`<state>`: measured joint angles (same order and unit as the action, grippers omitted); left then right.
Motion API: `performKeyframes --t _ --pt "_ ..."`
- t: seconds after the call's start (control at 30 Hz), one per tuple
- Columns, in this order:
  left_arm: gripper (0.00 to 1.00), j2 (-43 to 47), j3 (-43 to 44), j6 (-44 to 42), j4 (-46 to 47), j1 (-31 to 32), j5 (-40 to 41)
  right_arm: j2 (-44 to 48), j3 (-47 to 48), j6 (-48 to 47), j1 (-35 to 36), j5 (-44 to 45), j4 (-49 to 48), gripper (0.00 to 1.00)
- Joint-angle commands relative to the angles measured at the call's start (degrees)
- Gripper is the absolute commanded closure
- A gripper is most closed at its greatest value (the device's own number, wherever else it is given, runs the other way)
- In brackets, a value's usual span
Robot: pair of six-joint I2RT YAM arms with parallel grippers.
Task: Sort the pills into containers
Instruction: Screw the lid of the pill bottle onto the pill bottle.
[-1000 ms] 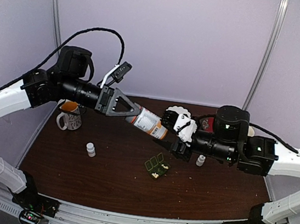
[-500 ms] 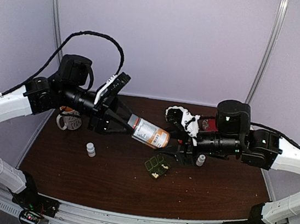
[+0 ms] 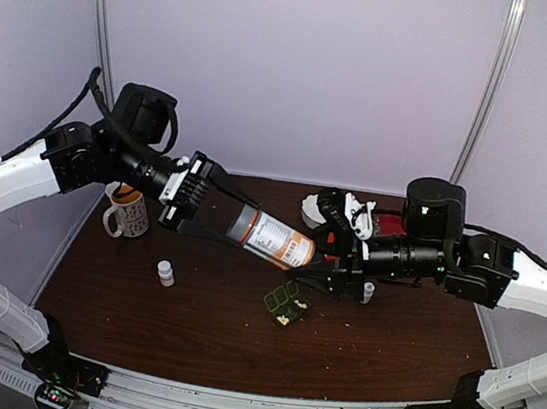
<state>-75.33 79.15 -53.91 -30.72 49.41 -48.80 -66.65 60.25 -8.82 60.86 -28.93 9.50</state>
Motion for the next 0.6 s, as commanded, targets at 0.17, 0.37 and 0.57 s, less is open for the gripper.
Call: performKeyframes --t 0.17,0.37,0.57 --pt "0.36 3.7 -3.1 -30.9 6.6 1.9 7.8 3.2 -1.5 1.8 0.8 -5.8 -3.6 1.00" --pt "0.03 8.3 -11.8 -0.3 22.8 1.8 9.1 6.3 -2.9 -1.4 0.7 2.9 -0.2 1.00" --pt "0.02 10.9 -11.5 32.7 26.5 1.8 19.8 9.2 -4.6 -6.9 0.8 13.5 0.2 1.00"
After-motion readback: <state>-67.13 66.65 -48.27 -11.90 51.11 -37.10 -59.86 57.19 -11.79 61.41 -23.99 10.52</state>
